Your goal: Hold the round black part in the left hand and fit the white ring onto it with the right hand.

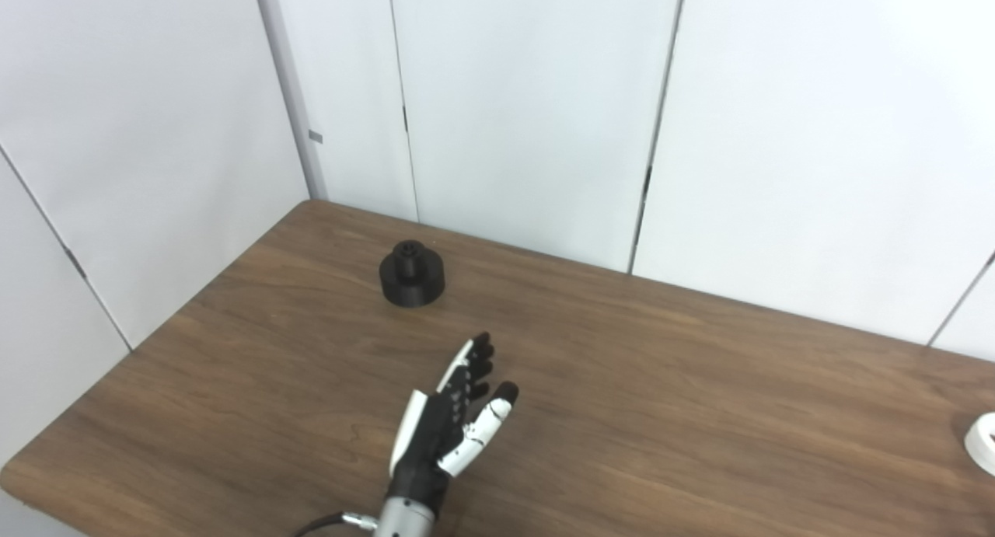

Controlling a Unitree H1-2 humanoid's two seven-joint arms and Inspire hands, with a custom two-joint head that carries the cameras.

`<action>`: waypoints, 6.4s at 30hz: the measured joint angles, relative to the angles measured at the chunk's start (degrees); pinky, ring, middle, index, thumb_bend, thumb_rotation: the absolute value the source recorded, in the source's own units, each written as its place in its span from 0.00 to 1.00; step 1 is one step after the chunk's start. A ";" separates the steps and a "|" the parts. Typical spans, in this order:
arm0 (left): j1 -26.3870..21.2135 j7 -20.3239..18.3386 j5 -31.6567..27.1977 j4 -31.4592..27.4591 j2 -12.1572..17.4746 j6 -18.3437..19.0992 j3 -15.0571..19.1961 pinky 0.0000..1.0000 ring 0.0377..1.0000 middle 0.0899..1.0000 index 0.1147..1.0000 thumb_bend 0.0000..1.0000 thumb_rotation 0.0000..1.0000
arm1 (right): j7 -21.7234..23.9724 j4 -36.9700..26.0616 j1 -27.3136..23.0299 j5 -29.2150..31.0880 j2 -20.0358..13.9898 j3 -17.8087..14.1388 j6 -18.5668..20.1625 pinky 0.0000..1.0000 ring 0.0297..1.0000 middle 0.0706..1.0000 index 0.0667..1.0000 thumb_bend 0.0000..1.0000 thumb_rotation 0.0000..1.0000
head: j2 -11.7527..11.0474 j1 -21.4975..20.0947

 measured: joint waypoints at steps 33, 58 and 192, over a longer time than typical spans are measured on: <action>-19.19 -2.96 25.50 19.88 25.44 18.11 5.08 1.00 1.00 0.98 0.85 1.00 0.36 | -2.45 -1.65 0.48 -1.19 0.25 2.81 0.71 0.82 0.89 0.87 0.84 0.55 1.00 | 1.15 -2.20; -38.96 -1.25 23.13 54.88 29.29 11.37 -2.20 1.00 1.00 0.96 0.84 1.00 0.41 | -3.16 -3.71 0.94 -1.44 0.31 3.76 0.73 0.93 0.93 0.89 0.87 0.65 1.00 | 2.03 -3.61; -26.40 -20.84 22.39 7.60 24.47 12.97 -15.18 1.00 0.96 0.82 0.41 0.52 0.05 | -9.63 -14.49 1.14 -8.25 1.53 12.58 9.96 1.00 1.00 0.99 1.00 0.59 1.00 | 8.09 -17.58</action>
